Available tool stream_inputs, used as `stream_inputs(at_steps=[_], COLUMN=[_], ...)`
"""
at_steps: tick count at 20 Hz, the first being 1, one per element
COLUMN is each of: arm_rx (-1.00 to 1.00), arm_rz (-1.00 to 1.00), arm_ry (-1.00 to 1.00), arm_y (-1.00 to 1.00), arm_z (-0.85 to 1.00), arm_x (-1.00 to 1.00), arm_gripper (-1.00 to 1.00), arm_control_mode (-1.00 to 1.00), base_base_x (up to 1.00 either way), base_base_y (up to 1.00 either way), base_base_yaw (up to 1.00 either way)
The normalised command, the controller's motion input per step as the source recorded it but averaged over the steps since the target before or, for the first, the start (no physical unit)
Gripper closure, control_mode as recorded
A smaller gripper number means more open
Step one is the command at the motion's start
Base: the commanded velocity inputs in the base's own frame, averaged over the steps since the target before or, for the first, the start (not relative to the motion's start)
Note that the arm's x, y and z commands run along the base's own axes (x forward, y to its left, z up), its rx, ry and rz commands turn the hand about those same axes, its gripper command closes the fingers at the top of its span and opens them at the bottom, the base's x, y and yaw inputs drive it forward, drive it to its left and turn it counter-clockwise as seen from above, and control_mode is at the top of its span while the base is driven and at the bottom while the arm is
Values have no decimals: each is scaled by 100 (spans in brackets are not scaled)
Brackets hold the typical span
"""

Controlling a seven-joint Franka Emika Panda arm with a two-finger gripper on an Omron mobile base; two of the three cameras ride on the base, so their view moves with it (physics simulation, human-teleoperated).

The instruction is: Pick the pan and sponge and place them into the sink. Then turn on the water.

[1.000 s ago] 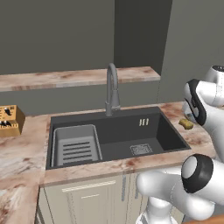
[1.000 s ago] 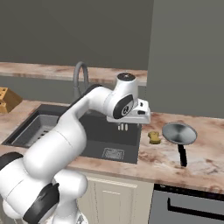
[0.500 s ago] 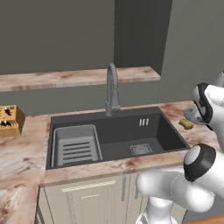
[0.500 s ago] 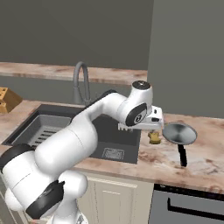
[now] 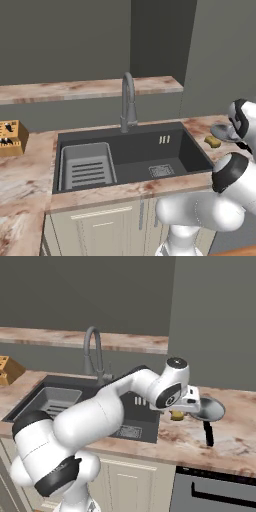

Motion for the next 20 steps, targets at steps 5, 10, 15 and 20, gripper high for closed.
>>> stream_inputs(at_steps=[5,10,15,20], arm_rx=[0,0,0,0], arm_rz=[0,0,0,0], arm_ry=[0,0,0,0], arm_y=[-39,-35,-38,-40], arm_z=[-25,-27,-26,-22], arm_x=[0,0,4,16], arm_gripper=[-100,-100,-100,-100], arm_control_mode=[-100,-100,-100,-100], base_base_x=[0,0,0,0], base_base_y=[0,0,0,0], base_base_yaw=[0,0,0,0])
